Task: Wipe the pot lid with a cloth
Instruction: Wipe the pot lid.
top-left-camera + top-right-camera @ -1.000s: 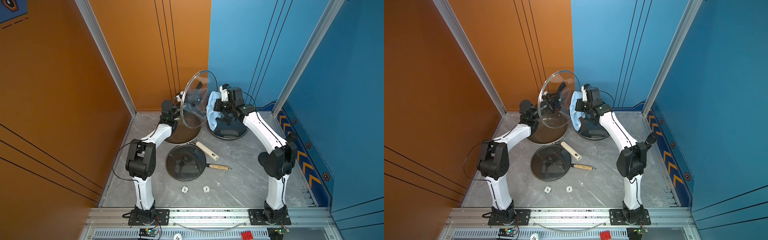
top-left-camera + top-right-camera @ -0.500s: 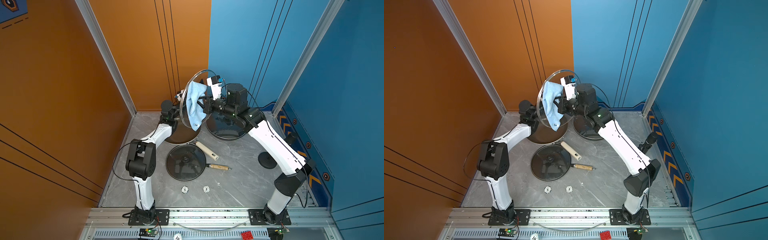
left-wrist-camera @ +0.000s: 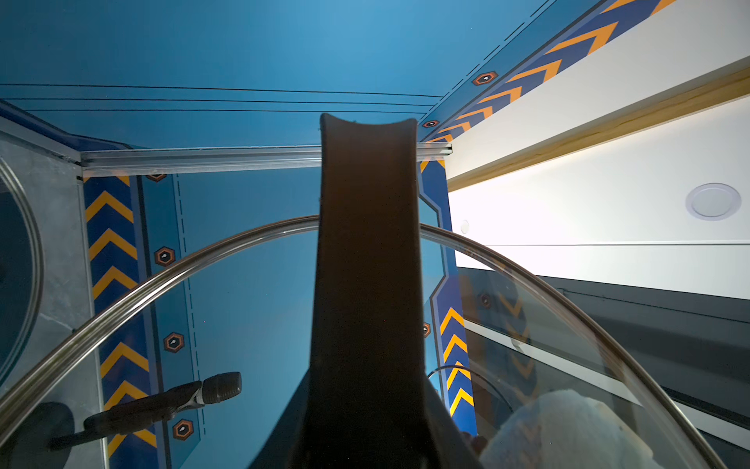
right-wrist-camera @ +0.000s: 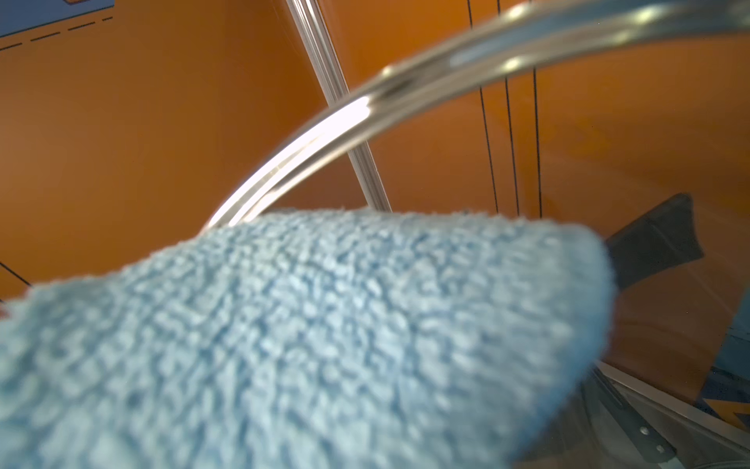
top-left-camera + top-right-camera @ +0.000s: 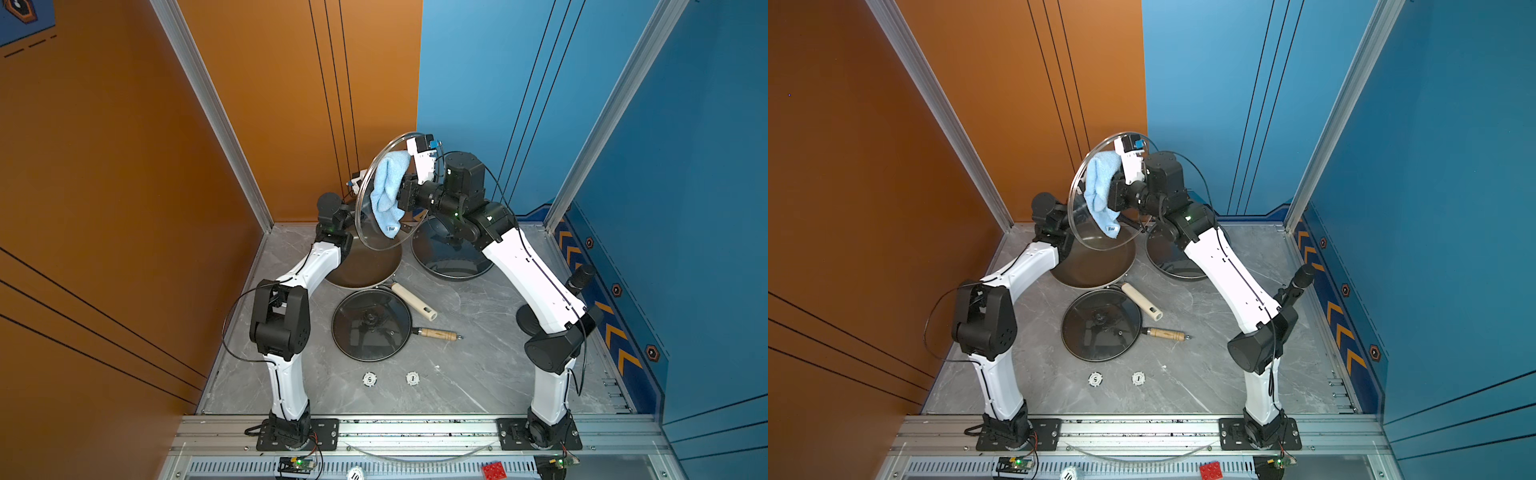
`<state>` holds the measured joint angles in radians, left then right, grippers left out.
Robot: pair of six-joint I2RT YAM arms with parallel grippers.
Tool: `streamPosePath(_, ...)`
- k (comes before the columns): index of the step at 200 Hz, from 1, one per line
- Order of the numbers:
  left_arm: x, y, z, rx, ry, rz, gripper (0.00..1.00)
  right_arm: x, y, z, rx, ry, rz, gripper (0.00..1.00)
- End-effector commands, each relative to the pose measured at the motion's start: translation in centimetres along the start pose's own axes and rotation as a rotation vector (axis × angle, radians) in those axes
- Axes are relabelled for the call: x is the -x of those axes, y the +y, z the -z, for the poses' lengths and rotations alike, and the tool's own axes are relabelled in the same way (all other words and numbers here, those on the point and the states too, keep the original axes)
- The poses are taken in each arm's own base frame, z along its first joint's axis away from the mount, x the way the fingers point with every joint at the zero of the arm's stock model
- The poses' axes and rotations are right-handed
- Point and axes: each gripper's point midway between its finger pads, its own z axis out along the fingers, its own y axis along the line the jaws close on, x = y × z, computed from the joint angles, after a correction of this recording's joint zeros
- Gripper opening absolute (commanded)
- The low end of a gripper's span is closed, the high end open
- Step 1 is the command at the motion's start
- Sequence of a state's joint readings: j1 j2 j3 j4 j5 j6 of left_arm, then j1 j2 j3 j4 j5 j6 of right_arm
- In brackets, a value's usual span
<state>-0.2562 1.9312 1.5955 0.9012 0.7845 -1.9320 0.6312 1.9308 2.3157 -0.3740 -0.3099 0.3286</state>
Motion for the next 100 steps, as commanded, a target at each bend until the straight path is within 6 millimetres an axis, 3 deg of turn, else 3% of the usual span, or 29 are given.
streamPosePath(1, -5.6, -6.7, 0.2, -0.089, 0.124, -0.237, 0.04, 4.7, -0.5, 2.6, -0.060, -0.138, 0.066, 0.00)
streamPosePath(22, -6.1, -6.5, 0.2, -0.079, 0.136, -0.244, 0.04, 5.7, -2.1, 3.6, -0.100, -0.168, 0.064, 0.01)
streamPosePath(51, -7.1, -7.2, 0.0, -0.090, 0.165, -0.268, 0.04, 5.8, -5.9, 4.1, -0.183, -0.166, 0.029, 0.00)
streamPosePath(73, -7.5, -7.8, 0.0, -0.098, 0.173, -0.279, 0.04, 4.7, -9.0, 4.2, -0.242, -0.138, -0.003, 0.00)
streamPosePath(100, -7.9, -8.8, -0.1, -0.114, 0.181, -0.298, 0.04, 1.1, -13.1, 3.3, -0.300, -0.069, -0.083, 0.00)
